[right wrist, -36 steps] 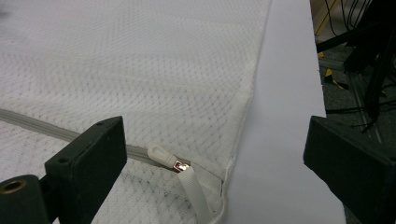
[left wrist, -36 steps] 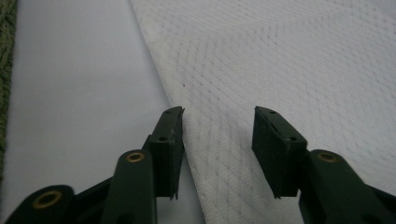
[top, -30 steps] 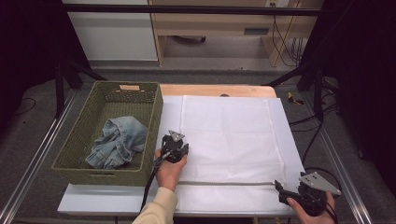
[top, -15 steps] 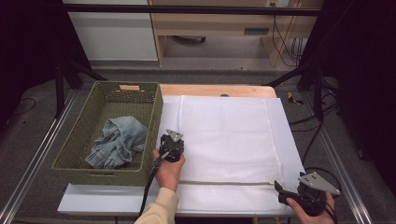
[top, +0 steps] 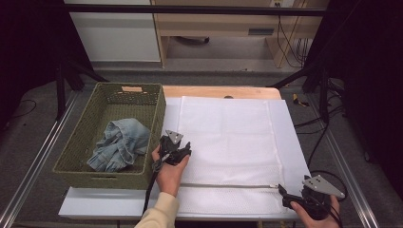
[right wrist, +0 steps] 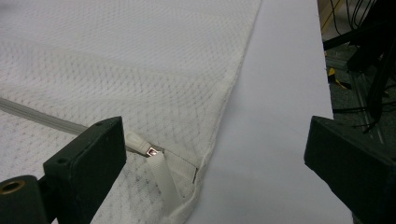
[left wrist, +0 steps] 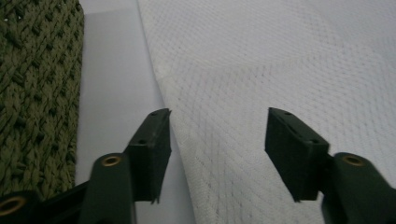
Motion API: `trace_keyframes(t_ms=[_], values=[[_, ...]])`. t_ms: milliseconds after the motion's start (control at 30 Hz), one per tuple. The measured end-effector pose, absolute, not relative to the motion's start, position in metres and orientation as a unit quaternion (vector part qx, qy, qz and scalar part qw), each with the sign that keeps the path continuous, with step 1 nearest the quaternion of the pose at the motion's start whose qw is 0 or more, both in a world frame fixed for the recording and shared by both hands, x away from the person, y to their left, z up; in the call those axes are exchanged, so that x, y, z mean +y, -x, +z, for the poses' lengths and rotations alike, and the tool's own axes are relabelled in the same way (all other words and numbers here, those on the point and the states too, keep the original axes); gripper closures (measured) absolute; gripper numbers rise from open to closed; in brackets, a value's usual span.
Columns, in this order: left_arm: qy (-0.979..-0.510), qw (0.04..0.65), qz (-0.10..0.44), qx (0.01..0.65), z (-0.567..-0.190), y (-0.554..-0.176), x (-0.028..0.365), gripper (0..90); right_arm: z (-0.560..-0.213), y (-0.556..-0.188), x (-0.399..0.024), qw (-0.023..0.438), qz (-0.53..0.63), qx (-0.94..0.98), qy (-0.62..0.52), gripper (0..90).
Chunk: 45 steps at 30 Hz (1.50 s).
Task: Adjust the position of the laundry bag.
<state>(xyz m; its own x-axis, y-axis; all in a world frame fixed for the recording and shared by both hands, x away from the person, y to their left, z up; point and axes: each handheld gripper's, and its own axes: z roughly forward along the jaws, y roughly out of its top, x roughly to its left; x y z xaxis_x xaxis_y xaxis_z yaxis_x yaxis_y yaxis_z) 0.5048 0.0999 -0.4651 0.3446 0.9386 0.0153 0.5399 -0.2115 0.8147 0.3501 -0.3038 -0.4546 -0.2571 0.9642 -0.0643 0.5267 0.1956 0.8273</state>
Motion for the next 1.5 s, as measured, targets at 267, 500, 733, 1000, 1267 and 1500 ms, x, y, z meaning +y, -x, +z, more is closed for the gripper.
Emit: trace_keyframes(t_ms=[267,500,733,1000,1267,1500], values=[[-0.739,0.399,0.245,0.485,-0.458,-0.496,0.097,20.3,-0.455,-0.350,-0.304,0.309,0.354,0.711,-0.523,5.5],[-0.743,0.427,0.226,0.463,-0.447,-0.480,0.096,10.0,-0.454,-0.350,-0.304,0.309,0.353,0.714,-0.520,6.6],[-0.753,0.447,0.213,0.434,-0.444,-0.451,0.099,6.1,-0.453,-0.351,-0.306,0.308,0.359,0.713,-0.517,7.3],[-0.764,0.457,0.215,0.401,-0.442,-0.412,0.102,6.1,-0.455,-0.352,-0.308,0.304,0.362,0.710,-0.521,13.2],[-0.759,0.464,0.213,0.405,-0.445,-0.396,0.104,7.8,-0.456,-0.351,-0.316,0.300,0.370,0.699,-0.533,22.0],[-0.769,0.457,0.206,0.396,-0.449,-0.390,0.102,7.8,-0.458,-0.354,-0.317,0.298,0.372,0.700,-0.531,29.1]])
